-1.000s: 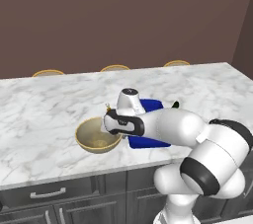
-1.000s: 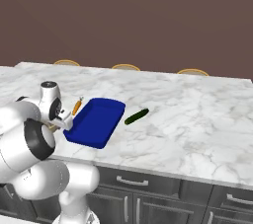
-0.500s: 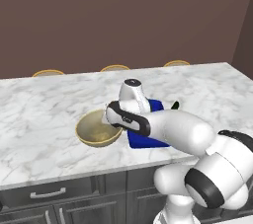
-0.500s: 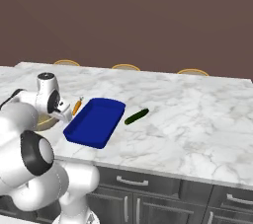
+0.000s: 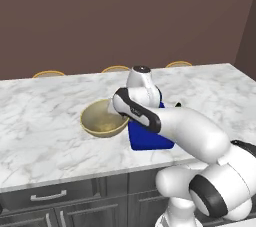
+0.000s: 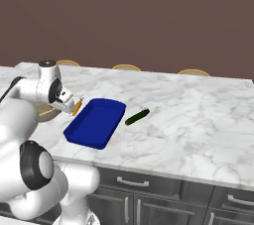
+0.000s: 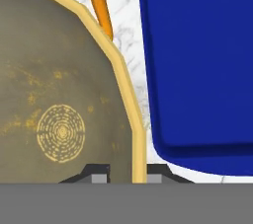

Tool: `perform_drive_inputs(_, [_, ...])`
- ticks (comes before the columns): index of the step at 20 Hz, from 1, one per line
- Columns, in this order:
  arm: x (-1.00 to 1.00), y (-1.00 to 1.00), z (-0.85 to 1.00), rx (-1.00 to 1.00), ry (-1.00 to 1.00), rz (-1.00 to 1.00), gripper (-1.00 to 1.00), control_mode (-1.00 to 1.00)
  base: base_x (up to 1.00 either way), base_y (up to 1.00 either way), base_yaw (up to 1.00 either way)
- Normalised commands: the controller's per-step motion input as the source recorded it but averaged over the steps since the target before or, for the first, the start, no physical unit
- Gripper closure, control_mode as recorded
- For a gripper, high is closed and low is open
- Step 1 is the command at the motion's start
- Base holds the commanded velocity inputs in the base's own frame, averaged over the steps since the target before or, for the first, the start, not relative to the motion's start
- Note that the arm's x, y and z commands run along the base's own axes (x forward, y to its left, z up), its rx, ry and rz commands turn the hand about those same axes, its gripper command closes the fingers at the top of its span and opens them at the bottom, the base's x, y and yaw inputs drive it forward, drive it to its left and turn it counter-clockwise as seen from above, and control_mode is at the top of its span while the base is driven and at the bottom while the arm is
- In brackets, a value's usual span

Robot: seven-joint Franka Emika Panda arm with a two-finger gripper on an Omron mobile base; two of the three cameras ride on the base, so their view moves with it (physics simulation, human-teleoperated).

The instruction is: Place the two vegetables and bowl onto the tray for setting up a vegetable dip station.

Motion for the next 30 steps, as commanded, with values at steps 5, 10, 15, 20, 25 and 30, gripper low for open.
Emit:
perform_drive_inputs(5, [0.08,-0.49,0.33,0.01,0.0,0.0,1.0,-1.0,0.0,0.0,0.0])
perform_drive_inputs(10, [0.08,-0.6,0.3,0.02,0.0,0.0,1.0,-1.0,0.0,0.0,0.0])
perform_drive_inputs(15, [0.13,-0.62,0.19,0.02,0.0,-0.01,1.0,-1.0,0.0,0.0,0.0])
perform_drive_inputs(20, [0.27,-0.55,0.05,0.01,0.0,-0.06,1.0,-1.0,0.0,0.0,0.0])
perform_drive_inputs(25, [0.36,-0.35,0.0,0.01,0.0,-0.08,1.0,-1.0,0.0,0.0,0.0])
perform_drive_inputs(30, [0.5,-0.23,0.0,0.01,0.0,-0.07,1.0,-1.0,0.0,0.0,0.0])
